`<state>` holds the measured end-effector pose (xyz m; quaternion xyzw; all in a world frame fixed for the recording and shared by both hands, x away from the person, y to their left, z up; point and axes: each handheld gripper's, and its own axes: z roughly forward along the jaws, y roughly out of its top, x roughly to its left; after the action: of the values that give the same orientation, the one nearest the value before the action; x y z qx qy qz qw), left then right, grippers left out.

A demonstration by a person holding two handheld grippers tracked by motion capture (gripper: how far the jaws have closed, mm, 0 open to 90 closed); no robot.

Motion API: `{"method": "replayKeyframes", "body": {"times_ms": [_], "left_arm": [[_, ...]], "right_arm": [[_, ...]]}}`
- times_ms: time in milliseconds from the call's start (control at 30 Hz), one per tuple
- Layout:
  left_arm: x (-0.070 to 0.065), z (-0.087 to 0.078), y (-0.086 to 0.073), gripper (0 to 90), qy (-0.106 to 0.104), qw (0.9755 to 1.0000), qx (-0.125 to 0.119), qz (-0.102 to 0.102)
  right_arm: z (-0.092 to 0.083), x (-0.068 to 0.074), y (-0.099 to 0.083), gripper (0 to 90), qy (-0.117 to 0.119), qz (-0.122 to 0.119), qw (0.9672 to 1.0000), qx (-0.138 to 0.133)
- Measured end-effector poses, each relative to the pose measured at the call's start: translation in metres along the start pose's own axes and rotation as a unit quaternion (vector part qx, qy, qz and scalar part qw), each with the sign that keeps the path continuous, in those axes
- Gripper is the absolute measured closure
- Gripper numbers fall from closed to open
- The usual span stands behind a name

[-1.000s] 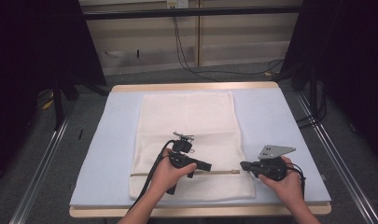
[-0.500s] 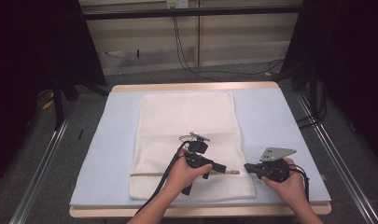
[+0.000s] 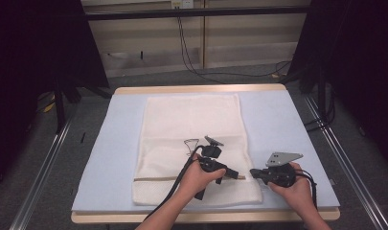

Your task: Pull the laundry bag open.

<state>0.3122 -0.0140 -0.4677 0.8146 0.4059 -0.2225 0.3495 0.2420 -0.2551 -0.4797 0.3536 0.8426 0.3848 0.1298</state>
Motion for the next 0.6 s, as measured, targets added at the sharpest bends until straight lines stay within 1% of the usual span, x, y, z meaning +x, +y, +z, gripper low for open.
{"method": "replayKeyframes", "body": {"times_ms": [33,67,100,133,200,233,267,300,333,367,433,467,500,533,600], "left_arm": [[-0.001,0.001,0.0,67.3,0.002,0.9999,0.0,-0.01],[0.001,0.002,0.001,67.3,0.005,1.0,0.004,-0.006],[-0.001,0.004,0.001,67.3,0.0,0.9997,0.001,-0.024],[0.0,0.005,0.002,67.5,0.008,0.9998,0.001,-0.018],[-0.001,0.008,0.002,67.9,0.005,0.9997,-0.005,-0.024],[0.0,0.009,0.002,68.1,0.008,0.9996,0.0,-0.027],[0.0,0.011,0.003,69.3,0.005,0.9994,-0.006,-0.033],[0.0,0.012,0.003,69.4,0.01,0.9994,-0.005,-0.032],[0.001,0.012,0.003,69.8,0.008,0.9995,0.002,-0.031],[-0.001,0.014,0.004,70.0,0.014,0.9992,-0.007,-0.035],[-0.002,0.016,0.004,73.0,0.017,0.9993,-0.005,-0.032],[-0.002,0.017,0.004,72.8,0.019,0.9992,-0.007,-0.034],[-0.002,0.018,0.004,72.6,0.011,0.9993,-0.004,-0.036],[-0.002,0.019,0.004,72.5,0.013,0.9993,-0.005,-0.035],[-0.003,0.021,0.004,72.7,0.007,0.9992,-0.004,-0.039]], "right_arm": [[0.0,0.0,0.0,90.0,0.0,-0.001,1.0,0.0],[0.001,0.0,0.0,90.0,-0.002,-0.002,1.0,-0.001],[0.001,0.0,0.0,90.0,-0.003,-0.001,1.0,-0.002],[0.001,0.0,0.0,90.0,-0.004,-0.001,1.0,-0.002],[0.001,0.0,-0.001,90.0,-0.003,0.004,1.0,-0.002],[0.001,0.0,-0.001,90.0,-0.003,0.007,1.0,-0.002],[0.0,0.0,-0.001,90.0,-0.003,0.008,1.0,0.0],[0.001,0.0,-0.001,90.0,-0.001,0.008,1.0,-0.002],[0.001,0.0,-0.001,90.0,0.0,0.009,1.0,-0.001],[0.001,0.0,-0.001,90.0,0.0,0.009,1.0,-0.002],[0.001,0.0,-0.001,90.0,-0.002,0.011,0.9999,-0.002],[0.001,0.0,-0.001,90.0,-0.002,0.011,0.9999,-0.001],[0.001,0.0,-0.001,90.0,-0.001,0.012,0.9999,-0.001],[0.001,0.0,-0.001,90.0,-0.003,0.013,0.9999,-0.001],[0.001,0.0,-0.001,90.0,-0.003,0.012,0.9999,0.0]]}}
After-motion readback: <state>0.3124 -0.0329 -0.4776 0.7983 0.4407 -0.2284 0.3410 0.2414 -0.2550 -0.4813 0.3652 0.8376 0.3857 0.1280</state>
